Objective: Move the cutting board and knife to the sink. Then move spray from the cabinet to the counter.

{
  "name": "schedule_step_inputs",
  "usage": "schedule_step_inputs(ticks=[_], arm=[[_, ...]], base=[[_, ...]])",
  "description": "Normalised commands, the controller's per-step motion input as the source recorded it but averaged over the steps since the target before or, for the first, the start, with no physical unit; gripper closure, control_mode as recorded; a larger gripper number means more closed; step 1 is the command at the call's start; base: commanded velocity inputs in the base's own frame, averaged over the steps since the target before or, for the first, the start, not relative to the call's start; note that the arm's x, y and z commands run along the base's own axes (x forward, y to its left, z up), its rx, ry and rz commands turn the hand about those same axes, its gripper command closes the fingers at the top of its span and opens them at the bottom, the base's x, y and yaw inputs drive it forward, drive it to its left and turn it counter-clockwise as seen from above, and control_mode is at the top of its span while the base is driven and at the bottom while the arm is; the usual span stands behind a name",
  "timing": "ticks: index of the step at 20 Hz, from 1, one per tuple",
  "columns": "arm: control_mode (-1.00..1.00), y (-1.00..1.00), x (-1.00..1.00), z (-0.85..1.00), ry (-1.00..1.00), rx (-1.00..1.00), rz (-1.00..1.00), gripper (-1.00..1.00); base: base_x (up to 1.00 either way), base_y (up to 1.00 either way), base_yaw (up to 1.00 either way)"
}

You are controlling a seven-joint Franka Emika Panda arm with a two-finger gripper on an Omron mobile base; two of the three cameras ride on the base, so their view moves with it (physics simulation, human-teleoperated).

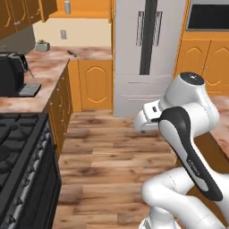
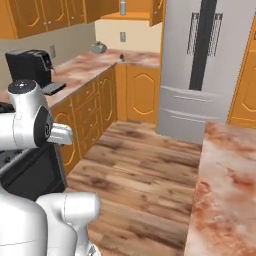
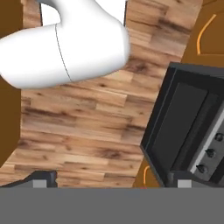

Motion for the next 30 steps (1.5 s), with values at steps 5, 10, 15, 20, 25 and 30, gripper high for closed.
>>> schedule_step_inputs(ticks=[5,10,15,20,25,30], arm=[[1.0,0.0,0.0,0.0,0.0,0.0,0.0,-1.0],[1.0,0.0,0.0,0.0,0.0,0.0,0.0,-1.0],[1.0,0.0,0.0,0.0,0.0,0.0,0.0,-1.0],[1.0,0.0,0.0,0.0,0.0,0.0,0.0,-1.0],[1.0,0.0,0.0,0.0,0.0,0.0,0.0,-1.0],[1.0,0.0,0.0,0.0,0.0,0.0,0.0,-1.0]], base=[[1.0,0.73,-0.28],[1.0,0.34,-0.24],[1.0,-0.24,-0.15],[1.0,0.34,-0.08],[1.0,0.42,-0.06],[1.0,0.87,-0.04]])
